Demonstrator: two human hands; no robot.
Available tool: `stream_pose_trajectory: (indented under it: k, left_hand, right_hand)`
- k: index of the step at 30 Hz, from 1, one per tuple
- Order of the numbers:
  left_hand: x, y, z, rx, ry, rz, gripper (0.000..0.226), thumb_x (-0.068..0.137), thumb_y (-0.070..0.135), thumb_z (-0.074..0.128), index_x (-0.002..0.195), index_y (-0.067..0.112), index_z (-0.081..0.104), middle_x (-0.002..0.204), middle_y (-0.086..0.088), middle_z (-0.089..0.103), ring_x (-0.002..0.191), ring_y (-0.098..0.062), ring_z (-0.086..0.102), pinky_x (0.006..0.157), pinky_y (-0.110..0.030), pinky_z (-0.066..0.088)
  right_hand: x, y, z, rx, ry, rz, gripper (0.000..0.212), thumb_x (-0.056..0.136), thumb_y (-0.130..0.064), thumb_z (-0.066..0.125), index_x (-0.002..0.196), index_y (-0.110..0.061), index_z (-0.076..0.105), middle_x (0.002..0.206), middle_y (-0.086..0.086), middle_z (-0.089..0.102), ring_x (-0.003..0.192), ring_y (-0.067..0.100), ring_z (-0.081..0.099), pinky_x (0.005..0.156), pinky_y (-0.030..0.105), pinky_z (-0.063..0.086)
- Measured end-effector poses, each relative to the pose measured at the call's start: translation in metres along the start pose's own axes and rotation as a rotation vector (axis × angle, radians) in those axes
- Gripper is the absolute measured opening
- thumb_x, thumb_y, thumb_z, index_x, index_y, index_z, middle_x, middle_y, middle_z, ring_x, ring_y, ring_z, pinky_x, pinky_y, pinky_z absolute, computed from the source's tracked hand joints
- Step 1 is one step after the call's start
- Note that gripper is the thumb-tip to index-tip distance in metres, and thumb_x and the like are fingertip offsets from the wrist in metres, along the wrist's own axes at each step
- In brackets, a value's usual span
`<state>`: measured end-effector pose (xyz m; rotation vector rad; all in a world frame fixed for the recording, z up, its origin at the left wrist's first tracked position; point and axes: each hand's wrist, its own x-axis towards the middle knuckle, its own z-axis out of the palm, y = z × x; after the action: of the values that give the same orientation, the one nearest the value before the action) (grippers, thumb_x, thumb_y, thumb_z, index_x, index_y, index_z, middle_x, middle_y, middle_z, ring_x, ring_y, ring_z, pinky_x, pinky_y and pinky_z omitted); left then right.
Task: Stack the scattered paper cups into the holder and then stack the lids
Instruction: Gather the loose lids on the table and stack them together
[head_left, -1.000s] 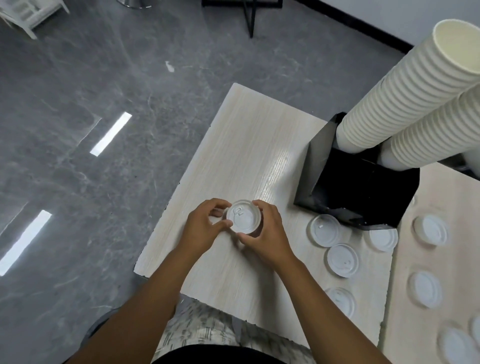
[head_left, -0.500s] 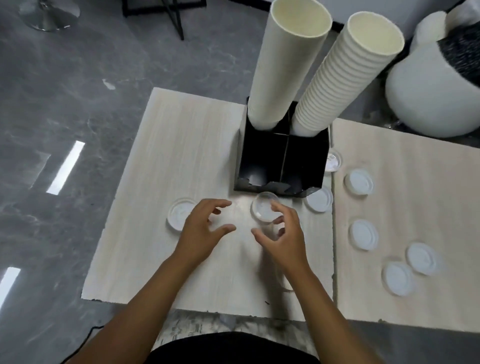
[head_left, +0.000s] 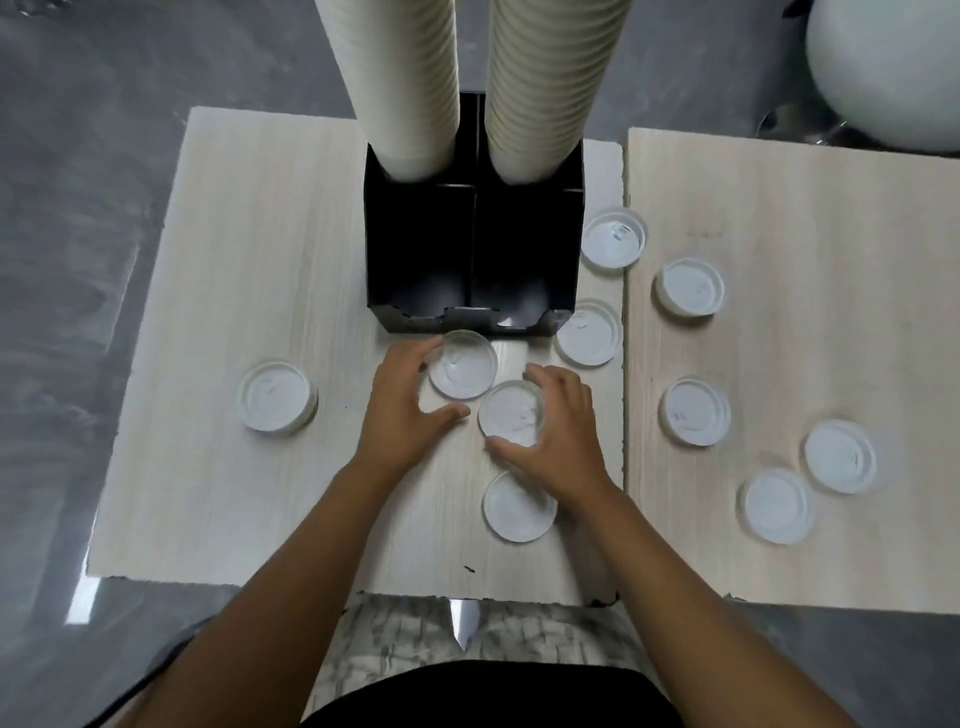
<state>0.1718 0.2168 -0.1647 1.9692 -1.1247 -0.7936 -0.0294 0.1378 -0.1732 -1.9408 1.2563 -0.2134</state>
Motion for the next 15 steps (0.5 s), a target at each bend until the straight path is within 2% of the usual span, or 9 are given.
stream_pose_trajectory:
  k: [4, 6, 8, 10, 12, 15]
  left_hand:
    - [0.001, -0.007, 0.007, 0.025, 0.003, 0.022, 0.082, 0.071, 0.02, 0.094, 0.141, 0.026, 0.053, 0.131, 0.013, 0.052, 0.122, -0.01, 0.051, 0.105, -0.038, 0.048]
    - [0.0, -0.008, 0.009, 0.027, 0.008, 0.01, 0.081, 0.072, 0.018, 0.094, 0.142, 0.023, 0.053, 0.133, 0.012, 0.052, 0.12, -0.01, 0.052, 0.104, -0.029, 0.047]
    - [-0.003, -0.008, 0.01, 0.019, 0.005, -0.003, 0.082, 0.073, 0.015, 0.093, 0.143, 0.022, 0.053, 0.132, 0.012, 0.051, 0.113, -0.008, 0.053, 0.097, -0.012, 0.042]
    - [-0.007, -0.009, 0.009, -0.009, 0.007, -0.016, 0.083, 0.073, 0.015, 0.093, 0.144, 0.028, 0.052, 0.128, 0.013, 0.052, 0.103, -0.003, 0.054, 0.088, -0.004, 0.04]
    - [-0.008, -0.011, 0.008, -0.038, 0.011, -0.035, 0.082, 0.074, 0.017, 0.092, 0.144, 0.033, 0.051, 0.127, 0.013, 0.054, 0.101, -0.003, 0.056, 0.08, -0.007, 0.043]
    - [-0.009, -0.015, 0.006, -0.062, 0.013, -0.053, 0.079, 0.078, 0.018, 0.091, 0.146, 0.026, 0.052, 0.129, 0.01, 0.056, 0.099, -0.004, 0.059, 0.074, -0.01, 0.046]
  right_hand:
    - [-0.005, 0.009, -0.004, -0.025, -0.037, -0.092, 0.094, 0.068, -0.044, 0.09, 0.146, -0.022, 0.044, 0.139, -0.005, 0.042, 0.127, 0.018, 0.039, 0.108, 0.04, 0.042]
    - [-0.006, 0.01, -0.005, -0.039, -0.032, -0.12, 0.089, 0.071, -0.041, 0.09, 0.145, -0.02, 0.046, 0.137, -0.004, 0.042, 0.127, 0.018, 0.04, 0.108, 0.041, 0.044]
    - [-0.006, 0.007, -0.009, 0.017, 0.012, -0.114, 0.085, 0.072, -0.037, 0.091, 0.142, -0.02, 0.047, 0.134, -0.007, 0.04, 0.126, 0.014, 0.039, 0.109, 0.032, 0.041]
    - [-0.005, -0.005, -0.015, 0.107, 0.11, -0.129, 0.083, 0.072, -0.033, 0.093, 0.14, -0.019, 0.049, 0.133, -0.007, 0.042, 0.127, 0.012, 0.041, 0.11, 0.019, 0.036]
    - [0.0, -0.022, -0.016, 0.161, 0.166, -0.171, 0.084, 0.071, -0.032, 0.093, 0.141, -0.017, 0.049, 0.135, -0.005, 0.042, 0.131, 0.012, 0.042, 0.111, 0.014, 0.032]
    - [0.014, -0.04, 0.001, 0.135, 0.146, -0.186, 0.088, 0.071, -0.036, 0.092, 0.143, -0.017, 0.047, 0.132, -0.014, 0.035, 0.131, 0.015, 0.04, 0.112, 0.02, 0.034]
